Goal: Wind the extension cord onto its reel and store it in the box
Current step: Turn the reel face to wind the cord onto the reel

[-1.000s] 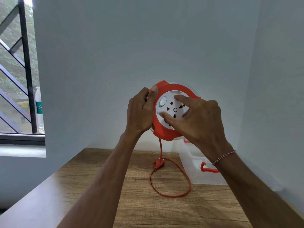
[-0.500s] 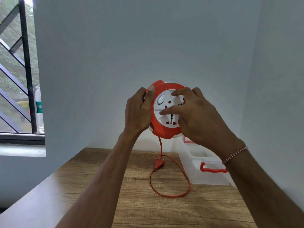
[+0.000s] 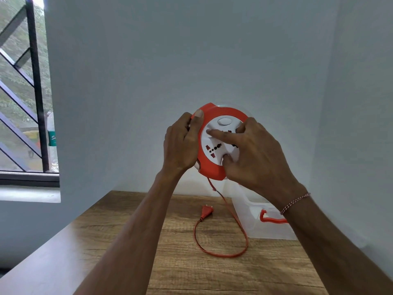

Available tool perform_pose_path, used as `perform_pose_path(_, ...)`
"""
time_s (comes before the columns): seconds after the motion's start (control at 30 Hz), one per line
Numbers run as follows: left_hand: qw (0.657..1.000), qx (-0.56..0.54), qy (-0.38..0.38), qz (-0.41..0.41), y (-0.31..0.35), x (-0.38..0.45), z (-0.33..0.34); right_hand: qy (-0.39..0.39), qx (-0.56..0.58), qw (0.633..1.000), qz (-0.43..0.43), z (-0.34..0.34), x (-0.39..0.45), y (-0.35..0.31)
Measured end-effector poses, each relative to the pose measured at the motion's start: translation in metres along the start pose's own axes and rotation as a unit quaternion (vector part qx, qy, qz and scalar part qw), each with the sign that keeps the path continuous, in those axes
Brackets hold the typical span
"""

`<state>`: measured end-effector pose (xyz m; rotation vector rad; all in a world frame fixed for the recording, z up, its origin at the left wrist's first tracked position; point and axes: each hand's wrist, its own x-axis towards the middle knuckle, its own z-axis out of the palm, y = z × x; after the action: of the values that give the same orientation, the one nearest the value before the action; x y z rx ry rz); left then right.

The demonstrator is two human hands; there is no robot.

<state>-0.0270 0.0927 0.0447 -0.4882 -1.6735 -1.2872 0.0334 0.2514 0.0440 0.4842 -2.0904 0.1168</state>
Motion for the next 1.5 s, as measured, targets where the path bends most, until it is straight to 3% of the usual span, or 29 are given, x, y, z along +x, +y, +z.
perform_pose_path(0.67,0.998,0.056,-0.007,0.016,-0.004,0.001,0.002,0.098,0.061,0.989,0.092,0.010,-0.003,-0.007)
perform_pose_path(0.8,0.999,0.048,-0.008,0.010,-0.005,0.000,0.001,0.076,0.038,0.994,0.071,0.010,0.000,-0.003)
perform_pose_path(0.97,1.000,0.013,-0.012,-0.003,-0.003,-0.001,0.001,0.091,-0.018,0.995,-0.019,-0.001,0.004,0.009)
perform_pose_path(1.1,1.000,0.009,-0.010,0.000,-0.003,0.000,0.001,0.040,0.006,0.994,-0.101,-0.008,0.007,0.012)
perform_pose_path(1.27,1.000,0.008,-0.007,0.014,-0.002,0.002,0.000,-0.078,-0.070,0.989,-0.101,-0.010,0.006,0.003)
perform_pose_path(1.5,0.999,0.022,-0.017,0.017,-0.003,0.000,0.001,-0.070,-0.134,0.985,-0.086,-0.007,0.004,0.001)
